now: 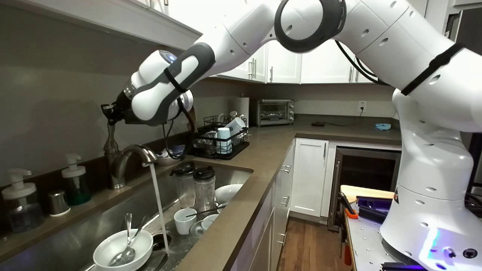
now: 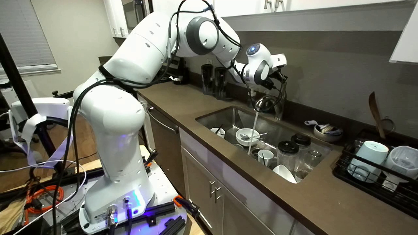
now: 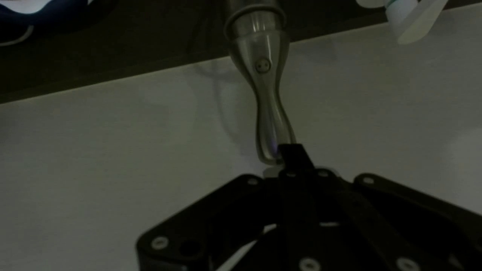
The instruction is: Close the faucet, open the faucet, close the faucet
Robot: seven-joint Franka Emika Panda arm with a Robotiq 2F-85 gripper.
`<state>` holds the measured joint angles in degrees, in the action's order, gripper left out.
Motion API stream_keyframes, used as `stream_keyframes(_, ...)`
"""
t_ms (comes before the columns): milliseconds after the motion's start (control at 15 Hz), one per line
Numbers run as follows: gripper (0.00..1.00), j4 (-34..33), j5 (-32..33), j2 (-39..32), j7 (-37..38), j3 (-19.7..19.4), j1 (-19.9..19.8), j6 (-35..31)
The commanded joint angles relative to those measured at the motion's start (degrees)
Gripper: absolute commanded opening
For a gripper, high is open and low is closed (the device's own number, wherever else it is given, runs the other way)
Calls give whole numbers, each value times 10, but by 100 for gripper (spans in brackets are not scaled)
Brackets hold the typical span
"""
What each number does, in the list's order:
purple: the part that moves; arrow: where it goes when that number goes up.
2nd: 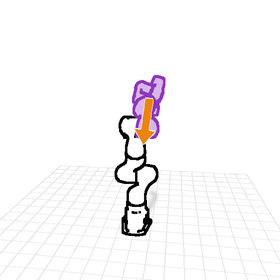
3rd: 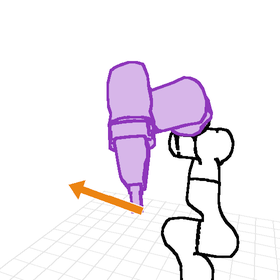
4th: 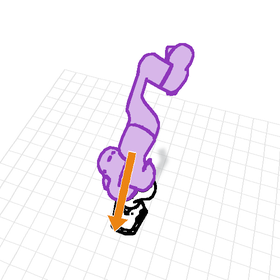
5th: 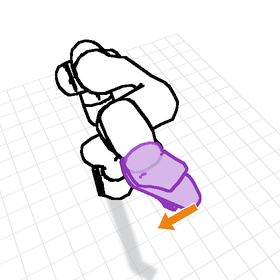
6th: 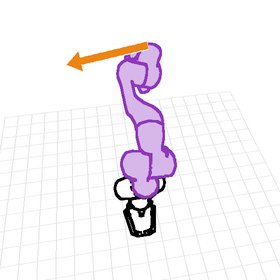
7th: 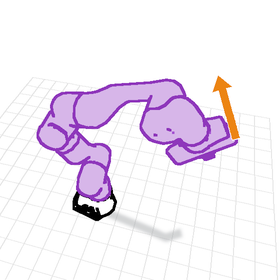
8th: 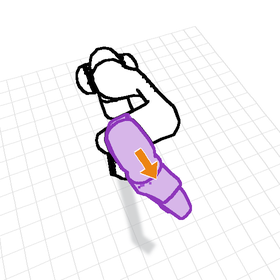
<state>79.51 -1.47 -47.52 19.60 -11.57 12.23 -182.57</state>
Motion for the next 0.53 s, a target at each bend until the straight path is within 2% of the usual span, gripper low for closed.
stream_keyframes(0, 0, 1, 2, 7, -7, 12, -12, 7)
stream_keyframes(467, 0, 72, -7, 38, 6, -8, 3, -61)
